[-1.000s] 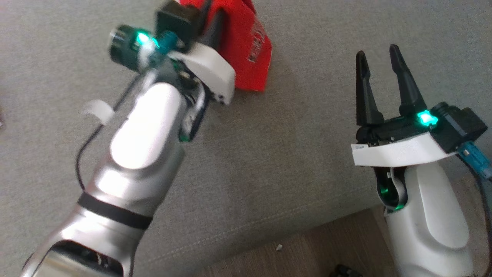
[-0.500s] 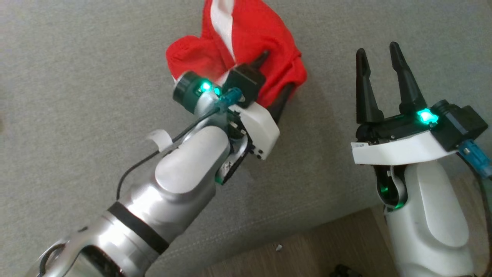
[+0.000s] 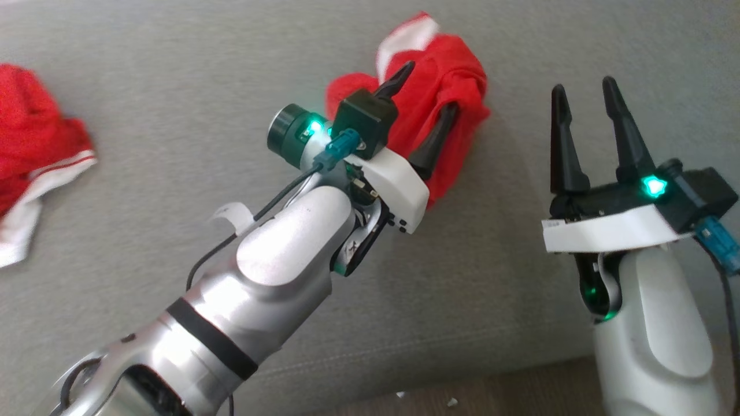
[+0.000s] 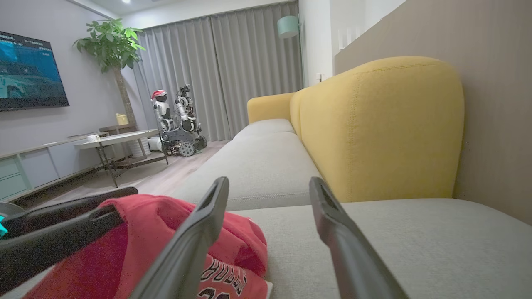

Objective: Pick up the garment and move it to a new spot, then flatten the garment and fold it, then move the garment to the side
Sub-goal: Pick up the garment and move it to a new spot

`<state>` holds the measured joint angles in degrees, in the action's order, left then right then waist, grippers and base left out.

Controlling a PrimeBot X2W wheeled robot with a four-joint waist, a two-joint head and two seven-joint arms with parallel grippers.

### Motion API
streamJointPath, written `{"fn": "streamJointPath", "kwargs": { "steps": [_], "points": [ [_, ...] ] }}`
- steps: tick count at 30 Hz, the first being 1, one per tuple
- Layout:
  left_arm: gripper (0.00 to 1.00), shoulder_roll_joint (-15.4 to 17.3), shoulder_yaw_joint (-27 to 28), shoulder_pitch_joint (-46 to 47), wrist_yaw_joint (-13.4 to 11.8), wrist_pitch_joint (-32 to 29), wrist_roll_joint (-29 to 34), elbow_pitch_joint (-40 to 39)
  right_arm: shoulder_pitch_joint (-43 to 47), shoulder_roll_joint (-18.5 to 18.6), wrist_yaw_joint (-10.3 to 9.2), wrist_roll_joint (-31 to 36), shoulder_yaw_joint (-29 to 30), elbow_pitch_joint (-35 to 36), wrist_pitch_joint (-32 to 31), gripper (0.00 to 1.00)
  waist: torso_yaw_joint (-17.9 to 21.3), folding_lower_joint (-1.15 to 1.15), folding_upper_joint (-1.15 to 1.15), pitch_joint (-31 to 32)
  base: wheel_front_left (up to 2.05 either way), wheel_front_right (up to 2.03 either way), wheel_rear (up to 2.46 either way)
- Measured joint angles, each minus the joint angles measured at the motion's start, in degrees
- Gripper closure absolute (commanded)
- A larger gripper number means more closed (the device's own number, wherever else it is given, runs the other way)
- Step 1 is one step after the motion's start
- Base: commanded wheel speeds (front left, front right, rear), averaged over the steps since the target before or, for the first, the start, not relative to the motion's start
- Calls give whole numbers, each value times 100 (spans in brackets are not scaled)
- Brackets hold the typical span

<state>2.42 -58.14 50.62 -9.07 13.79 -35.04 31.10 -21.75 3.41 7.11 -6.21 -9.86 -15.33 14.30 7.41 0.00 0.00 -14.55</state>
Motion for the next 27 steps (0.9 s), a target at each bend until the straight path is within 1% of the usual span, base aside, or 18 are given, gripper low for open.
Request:
{"fn": "streamJointPath", "kwargs": {
  "steps": [5,9,13,15,18,21,25,27],
  "points": [
    [0,2,-96,-15,23,0,10,25,181,-1,0,43,58,-2,-54,0,-341,0,0,210,0,0,0],
    [0,37,-318,-70,162,-97,66,158,191,-2,0,45,34,4,-83,0,-506,0,0,376,0,0,0],
    [0,114,-656,-161,387,-476,94,300,195,-2,0,45,23,16,-110,0,-601,0,0,480,0,0,0],
    [0,181,-831,-170,520,-673,179,358,213,-2,0,44,4,21,-110,0,-616,0,0,516,0,0,0],
    [0,268,-962,-194,647,-871,176,377,300,-2,0,37,-7,21,-110,0,-631,0,0,564,0,0,0],
    [0,359,-991,-296,777,-1058,59,338,385,-2,0,37,2,20,-110,0,-659,0,0,617,0,0,0],
    [0,591,-1163,-492,953,-1198,51,93,425,-2,0,37,57,18,-110,0,-749,0,0,676,0,0,0],
    [0,743,-1201,-593,965,-1227,37,-57,426,-3,0,38,64,19,-115,0,-805,0,0,710,0,0,0]
  ]
}}
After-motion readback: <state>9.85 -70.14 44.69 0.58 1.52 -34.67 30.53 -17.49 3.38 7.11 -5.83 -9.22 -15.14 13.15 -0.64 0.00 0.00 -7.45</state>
